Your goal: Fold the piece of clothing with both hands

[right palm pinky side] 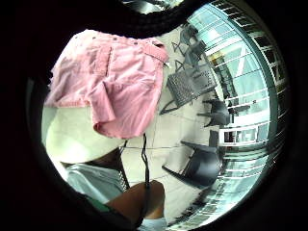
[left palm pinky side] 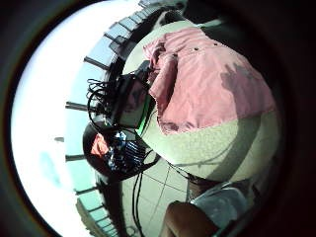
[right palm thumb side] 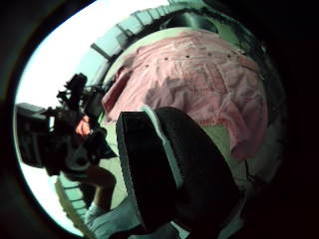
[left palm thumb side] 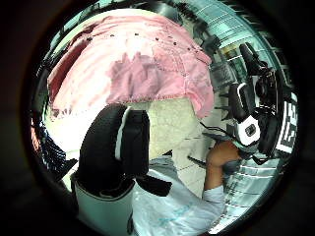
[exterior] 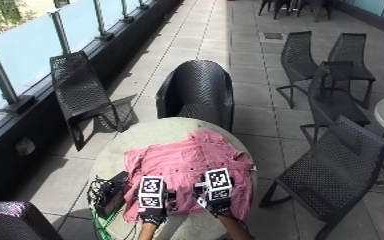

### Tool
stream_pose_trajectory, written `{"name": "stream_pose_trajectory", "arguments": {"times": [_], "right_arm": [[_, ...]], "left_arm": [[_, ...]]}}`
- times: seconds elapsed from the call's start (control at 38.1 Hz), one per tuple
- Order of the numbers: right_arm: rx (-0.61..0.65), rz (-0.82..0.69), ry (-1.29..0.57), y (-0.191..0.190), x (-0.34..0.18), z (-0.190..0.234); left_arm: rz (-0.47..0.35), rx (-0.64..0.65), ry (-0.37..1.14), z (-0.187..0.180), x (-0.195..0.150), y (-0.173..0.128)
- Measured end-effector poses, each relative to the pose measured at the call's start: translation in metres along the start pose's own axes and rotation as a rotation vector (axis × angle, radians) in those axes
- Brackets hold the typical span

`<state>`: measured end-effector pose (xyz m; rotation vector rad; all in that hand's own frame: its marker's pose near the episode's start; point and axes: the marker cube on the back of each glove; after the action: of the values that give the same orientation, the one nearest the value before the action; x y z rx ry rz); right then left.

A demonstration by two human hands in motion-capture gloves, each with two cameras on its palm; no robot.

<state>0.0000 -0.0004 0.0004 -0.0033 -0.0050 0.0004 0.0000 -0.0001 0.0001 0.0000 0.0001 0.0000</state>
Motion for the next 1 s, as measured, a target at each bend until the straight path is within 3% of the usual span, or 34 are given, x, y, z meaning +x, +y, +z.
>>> {"name": "stream_pose_trajectory", "arguments": {"times": [0.6,0.68,0.87,1.0], "right_arm": [[-0.045,-0.010,0.025,0.004,0.019,0.005],[-0.099,0.012,0.065,0.003,0.031,0.028],[-0.300,0.050,0.153,-0.004,0.059,0.114],[-0.343,0.069,0.123,-0.008,0.072,0.134]], "left_arm": [[0.000,-0.014,-0.030,0.006,-0.002,0.004],[-0.030,-0.052,-0.064,0.033,-0.011,-0.003],[-0.040,-0.304,-0.103,0.126,-0.028,-0.025],[-0.045,-0.252,-0.050,0.153,-0.032,-0.033]]}}
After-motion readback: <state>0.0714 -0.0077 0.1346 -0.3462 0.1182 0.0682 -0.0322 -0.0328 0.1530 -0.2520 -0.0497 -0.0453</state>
